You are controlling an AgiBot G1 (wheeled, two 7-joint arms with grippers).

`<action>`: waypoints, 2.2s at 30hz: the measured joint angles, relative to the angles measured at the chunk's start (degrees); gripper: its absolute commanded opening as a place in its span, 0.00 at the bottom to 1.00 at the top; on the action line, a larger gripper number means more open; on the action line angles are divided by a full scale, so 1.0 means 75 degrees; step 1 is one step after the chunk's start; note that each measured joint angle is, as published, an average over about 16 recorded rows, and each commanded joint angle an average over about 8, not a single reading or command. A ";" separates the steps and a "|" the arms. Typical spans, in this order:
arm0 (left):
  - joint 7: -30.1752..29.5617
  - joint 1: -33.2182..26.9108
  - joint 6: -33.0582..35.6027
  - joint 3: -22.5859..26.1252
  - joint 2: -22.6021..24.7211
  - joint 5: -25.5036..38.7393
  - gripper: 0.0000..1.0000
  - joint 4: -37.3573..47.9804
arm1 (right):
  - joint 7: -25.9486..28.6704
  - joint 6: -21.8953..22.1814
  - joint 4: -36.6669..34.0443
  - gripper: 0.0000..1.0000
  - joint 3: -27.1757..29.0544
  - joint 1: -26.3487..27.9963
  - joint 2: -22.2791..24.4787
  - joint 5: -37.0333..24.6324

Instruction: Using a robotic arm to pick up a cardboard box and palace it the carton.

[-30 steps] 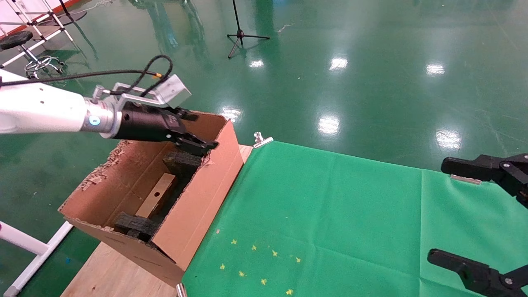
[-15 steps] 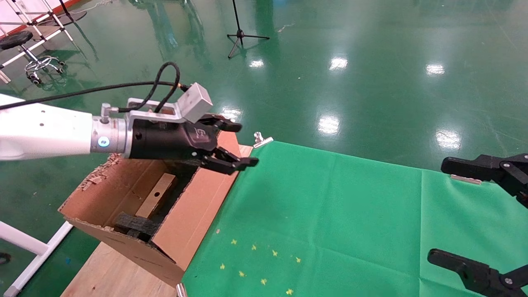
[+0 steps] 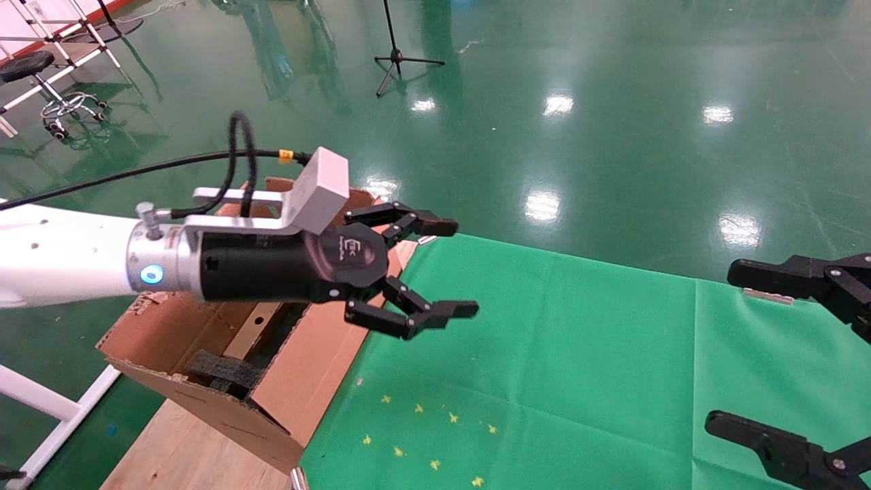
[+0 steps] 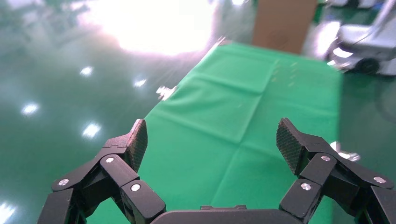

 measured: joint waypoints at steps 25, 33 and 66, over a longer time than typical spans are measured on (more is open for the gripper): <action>0.0581 0.1390 0.0680 -0.0980 -0.0233 -0.2129 1.00 -0.1318 | -0.0001 0.0002 -0.0002 1.00 0.0000 -0.0002 0.0001 0.0002; 0.0563 0.1331 0.0647 -0.0938 -0.0223 -0.2034 1.00 -0.1260 | -0.0001 0.0002 -0.0003 1.00 0.0000 -0.0002 0.0001 0.0002; 0.0541 0.1263 0.0611 -0.0887 -0.0207 -0.1927 1.00 -0.1197 | -0.0001 0.0002 -0.0003 1.00 0.0000 -0.0002 0.0001 0.0002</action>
